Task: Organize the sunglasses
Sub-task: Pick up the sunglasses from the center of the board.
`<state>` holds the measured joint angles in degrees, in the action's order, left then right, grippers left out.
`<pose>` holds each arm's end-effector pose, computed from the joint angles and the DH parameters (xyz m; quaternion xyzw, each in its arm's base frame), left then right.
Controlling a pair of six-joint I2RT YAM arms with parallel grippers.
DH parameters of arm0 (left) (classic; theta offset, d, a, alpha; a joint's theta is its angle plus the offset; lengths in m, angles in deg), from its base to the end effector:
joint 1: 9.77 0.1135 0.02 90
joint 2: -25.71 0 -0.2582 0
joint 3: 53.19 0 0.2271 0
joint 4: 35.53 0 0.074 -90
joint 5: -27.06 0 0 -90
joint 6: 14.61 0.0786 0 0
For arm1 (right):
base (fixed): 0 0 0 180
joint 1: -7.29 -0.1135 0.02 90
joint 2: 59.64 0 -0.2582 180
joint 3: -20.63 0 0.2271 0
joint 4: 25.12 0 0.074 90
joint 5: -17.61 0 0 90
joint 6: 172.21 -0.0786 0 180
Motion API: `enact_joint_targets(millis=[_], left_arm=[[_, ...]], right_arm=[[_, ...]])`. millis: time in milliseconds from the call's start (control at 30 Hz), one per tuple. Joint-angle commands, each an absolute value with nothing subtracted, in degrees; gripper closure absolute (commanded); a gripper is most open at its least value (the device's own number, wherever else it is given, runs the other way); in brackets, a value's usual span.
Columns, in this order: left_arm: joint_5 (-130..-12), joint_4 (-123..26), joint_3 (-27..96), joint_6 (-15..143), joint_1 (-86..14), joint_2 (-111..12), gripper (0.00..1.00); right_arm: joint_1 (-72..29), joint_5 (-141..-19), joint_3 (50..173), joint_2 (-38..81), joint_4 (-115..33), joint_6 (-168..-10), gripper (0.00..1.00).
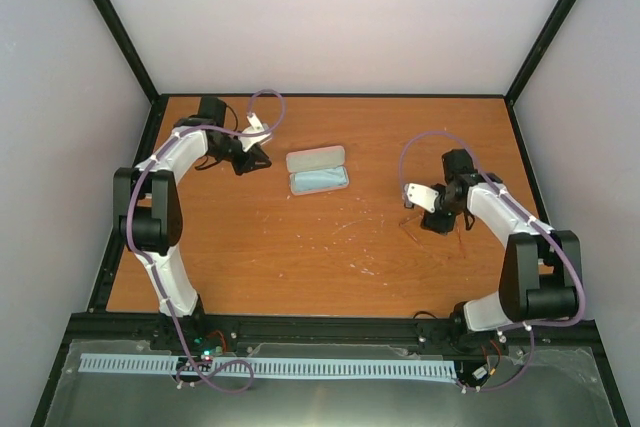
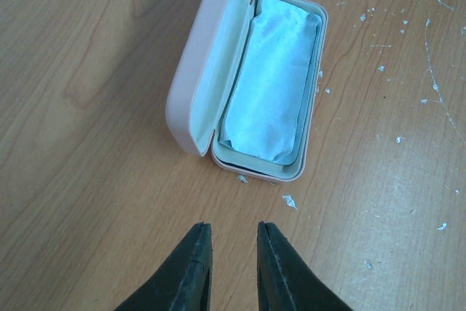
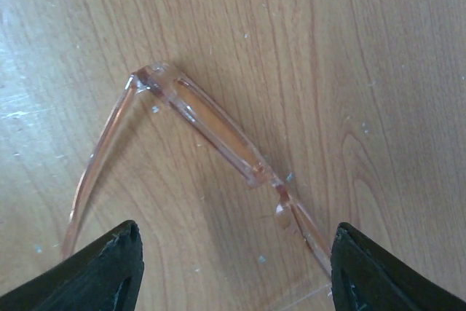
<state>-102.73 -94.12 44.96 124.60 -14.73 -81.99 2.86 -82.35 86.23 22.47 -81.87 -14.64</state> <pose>0.3668 -0.0823 0.1971 0.4778 0.7926 -0.2424 0.2910 0.2441 0.0325 0.1597 -0.5896 0.7900 -0.0027 0.1685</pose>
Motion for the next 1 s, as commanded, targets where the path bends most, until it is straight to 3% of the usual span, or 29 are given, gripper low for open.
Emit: enact_joint_targets(millis=[0,400,867,967], left_arm=[[-102.92,-94.87,45.09,125.19,-14.94,-82.48,0.8],[-103.11,-93.97,44.3,124.48,-14.9,-83.12,0.81],[-103.49,-92.62,44.13,124.79,-14.61,-84.09,0.81],[-103.8,-92.26,44.31,124.64,-14.59,-84.23,0.81]], right_arm=[[3.19,-83.57,86.48,25.3,-78.23,-10.35,0.31],[1.56,-84.47,90.77,33.91,-77.09,-9.61,0.34],[0.52,-81.86,92.81,35.92,-80.44,-10.65,0.94],[0.52,-81.9,92.81,35.48,-81.04,-12.33,0.97]])
